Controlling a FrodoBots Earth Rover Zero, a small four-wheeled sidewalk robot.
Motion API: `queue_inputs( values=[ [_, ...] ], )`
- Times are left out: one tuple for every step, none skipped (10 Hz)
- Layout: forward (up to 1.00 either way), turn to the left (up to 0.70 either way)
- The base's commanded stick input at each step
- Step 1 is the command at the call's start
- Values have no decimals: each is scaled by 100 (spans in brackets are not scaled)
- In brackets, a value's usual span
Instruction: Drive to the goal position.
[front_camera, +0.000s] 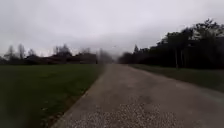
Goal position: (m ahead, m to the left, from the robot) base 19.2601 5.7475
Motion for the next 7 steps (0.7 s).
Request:
queue_inputs(
  values=[
    [85, -14],
    [85, -31],
    [85, -16],
    [85, 0],
    [85, 0],
    [85, 0],
    [85, 0]
  ],
)
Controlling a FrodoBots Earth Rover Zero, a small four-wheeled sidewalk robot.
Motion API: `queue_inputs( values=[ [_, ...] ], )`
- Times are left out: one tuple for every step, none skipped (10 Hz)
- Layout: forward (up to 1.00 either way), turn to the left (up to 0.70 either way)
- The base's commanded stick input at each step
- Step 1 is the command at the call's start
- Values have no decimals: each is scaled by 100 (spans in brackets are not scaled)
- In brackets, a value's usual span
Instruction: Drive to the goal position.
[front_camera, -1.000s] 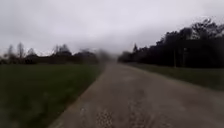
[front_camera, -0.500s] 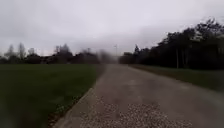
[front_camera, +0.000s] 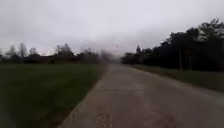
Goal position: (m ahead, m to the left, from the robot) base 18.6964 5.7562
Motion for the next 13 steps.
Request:
queue_inputs(
  values=[
    [85, 0],
    [85, 0],
    [85, 0],
    [85, -2],
    [85, -7],
    [85, -22],
    [85, -10],
    [85, 0],
    [85, 0],
    [85, 0],
    [85, -28],
    [85, -32],
    [85, -9]
  ],
)
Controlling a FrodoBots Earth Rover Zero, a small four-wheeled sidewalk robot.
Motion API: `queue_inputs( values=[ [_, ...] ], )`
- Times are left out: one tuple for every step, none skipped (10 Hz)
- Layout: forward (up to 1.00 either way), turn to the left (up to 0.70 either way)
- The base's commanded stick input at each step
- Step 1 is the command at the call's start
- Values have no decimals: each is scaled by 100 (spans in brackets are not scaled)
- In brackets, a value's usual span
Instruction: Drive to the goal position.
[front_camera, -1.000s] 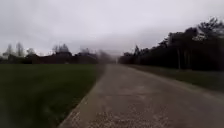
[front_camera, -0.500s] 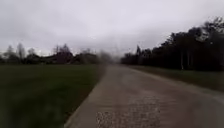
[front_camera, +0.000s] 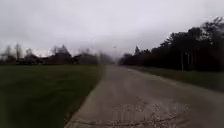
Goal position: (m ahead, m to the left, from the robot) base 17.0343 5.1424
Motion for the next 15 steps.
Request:
queue_inputs(
  values=[
    [85, -4],
    [85, 0],
    [85, 0],
    [85, 0],
    [85, 0],
    [85, 0],
    [85, 0],
    [85, 0],
    [85, 0],
    [85, 0],
    [85, 0],
    [85, 0],
    [85, 0],
    [85, 0],
    [85, 0]
  ],
)
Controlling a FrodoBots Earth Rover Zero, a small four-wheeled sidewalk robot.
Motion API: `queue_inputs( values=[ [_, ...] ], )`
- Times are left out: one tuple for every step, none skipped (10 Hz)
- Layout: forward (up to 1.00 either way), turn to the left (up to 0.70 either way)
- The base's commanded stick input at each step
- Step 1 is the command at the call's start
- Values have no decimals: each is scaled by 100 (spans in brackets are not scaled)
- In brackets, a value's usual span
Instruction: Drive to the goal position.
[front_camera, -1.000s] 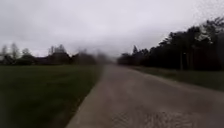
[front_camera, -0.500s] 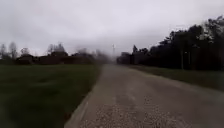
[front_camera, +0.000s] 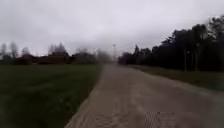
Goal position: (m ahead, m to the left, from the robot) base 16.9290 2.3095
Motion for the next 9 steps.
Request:
queue_inputs(
  values=[
    [85, 0],
    [85, 0],
    [85, 0],
    [85, 0],
    [85, -26],
    [85, -31],
    [85, -33],
    [85, -33],
    [85, -22]
  ],
)
